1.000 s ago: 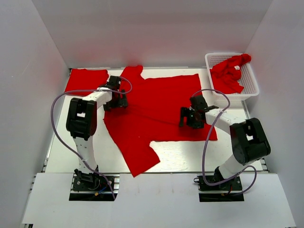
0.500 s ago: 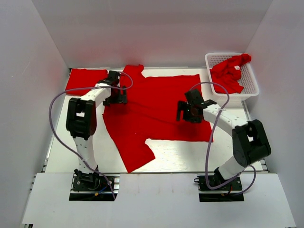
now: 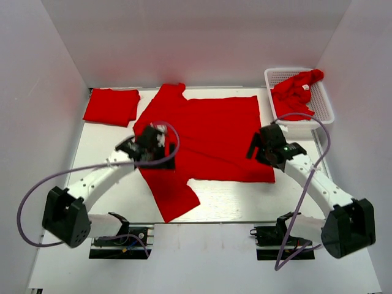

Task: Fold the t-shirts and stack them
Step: Flatten out the tshirt, then grap the side of the flattened tshirt closest away from the robot with both arms

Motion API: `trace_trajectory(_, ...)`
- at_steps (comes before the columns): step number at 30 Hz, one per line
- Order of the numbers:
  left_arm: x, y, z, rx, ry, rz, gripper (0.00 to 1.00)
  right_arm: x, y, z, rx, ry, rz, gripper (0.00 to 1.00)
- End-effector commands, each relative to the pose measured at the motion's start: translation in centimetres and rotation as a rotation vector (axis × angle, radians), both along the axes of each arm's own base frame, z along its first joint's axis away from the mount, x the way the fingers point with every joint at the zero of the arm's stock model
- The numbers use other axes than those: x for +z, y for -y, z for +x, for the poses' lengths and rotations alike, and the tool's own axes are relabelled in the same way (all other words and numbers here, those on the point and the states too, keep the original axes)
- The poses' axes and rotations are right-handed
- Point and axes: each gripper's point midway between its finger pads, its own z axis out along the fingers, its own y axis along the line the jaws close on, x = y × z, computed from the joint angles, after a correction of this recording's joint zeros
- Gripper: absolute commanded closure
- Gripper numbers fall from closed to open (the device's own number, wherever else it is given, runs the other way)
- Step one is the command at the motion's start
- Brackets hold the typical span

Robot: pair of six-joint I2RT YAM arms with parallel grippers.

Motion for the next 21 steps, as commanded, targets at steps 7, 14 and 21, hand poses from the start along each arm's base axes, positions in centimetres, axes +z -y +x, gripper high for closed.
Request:
trace_trajectory(7,-4.8,2.5,-15.0,0.031,-0.321,-0.098,0.00,-1.6,5.3,-4.4,-0.150,-0.051,-0.107,0.10)
trace_trajectory(14,-8.0,3.5,-18.8,-0.027,-0.436,0.126,0.00,-1.9,6.5,-5.0,-0.184,-0.069,-0.127,0.10)
trace_trajectory(21,-7.3,-0.2,-19.3,0.133,-0.394,0.203,0.00,-2.3,6.9,-4.8,-0.167,-0.086,-0.138,0.10)
